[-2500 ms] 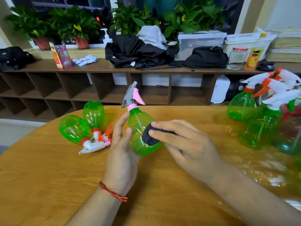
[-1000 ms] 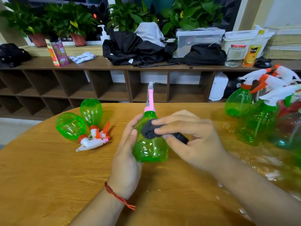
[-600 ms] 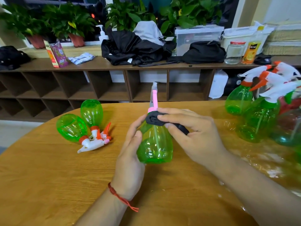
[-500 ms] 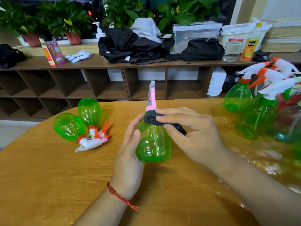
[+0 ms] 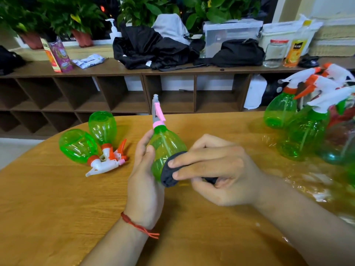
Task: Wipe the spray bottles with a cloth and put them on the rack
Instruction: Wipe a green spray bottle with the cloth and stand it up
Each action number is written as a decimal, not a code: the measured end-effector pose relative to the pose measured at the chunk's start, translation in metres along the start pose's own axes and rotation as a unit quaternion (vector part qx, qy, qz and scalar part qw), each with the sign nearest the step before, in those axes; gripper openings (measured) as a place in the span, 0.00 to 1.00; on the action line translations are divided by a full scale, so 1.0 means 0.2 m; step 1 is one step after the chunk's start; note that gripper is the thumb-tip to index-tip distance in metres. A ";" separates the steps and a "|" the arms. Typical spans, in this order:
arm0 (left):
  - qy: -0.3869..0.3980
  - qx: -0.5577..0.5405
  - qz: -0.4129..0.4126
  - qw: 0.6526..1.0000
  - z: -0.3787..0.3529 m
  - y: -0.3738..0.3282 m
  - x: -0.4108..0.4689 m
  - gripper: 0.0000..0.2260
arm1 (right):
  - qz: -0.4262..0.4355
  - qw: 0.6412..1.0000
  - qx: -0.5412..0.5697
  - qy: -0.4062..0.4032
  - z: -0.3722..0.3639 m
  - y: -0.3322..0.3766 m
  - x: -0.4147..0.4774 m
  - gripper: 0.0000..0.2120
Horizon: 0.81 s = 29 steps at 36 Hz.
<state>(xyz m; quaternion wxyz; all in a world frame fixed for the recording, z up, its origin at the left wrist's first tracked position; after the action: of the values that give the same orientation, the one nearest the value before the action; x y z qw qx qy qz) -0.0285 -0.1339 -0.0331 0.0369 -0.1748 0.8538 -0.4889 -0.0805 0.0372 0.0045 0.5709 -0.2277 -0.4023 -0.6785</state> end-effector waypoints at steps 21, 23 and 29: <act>0.091 0.051 0.018 0.994 -0.01 0.06 -0.03 0.21 | -0.142 0.977 -0.096 -0.125 -0.02 -0.13 -0.01 0.13; 0.086 0.055 0.015 0.995 -0.01 0.06 -0.03 0.20 | -0.147 0.977 -0.093 -0.120 -0.03 -0.13 -0.02 0.14; 0.069 0.061 0.014 0.996 0.01 0.07 -0.01 0.19 | -0.150 0.981 -0.080 -0.098 -0.01 -0.14 -0.01 0.14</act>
<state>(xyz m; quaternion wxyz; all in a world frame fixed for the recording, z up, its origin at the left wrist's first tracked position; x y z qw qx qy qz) -0.0295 -0.1274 -0.0464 -0.0041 -0.1259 0.8255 -0.5501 -0.1067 0.0382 -0.0057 0.4005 -0.2747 -0.4304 -0.7608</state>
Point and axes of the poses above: each hand's wrist, its own x-axis towards the middle knuckle, its own z-axis out of the back of the hand, y = z × x, the point moved 1 cm from there along x, towards the middle knuckle
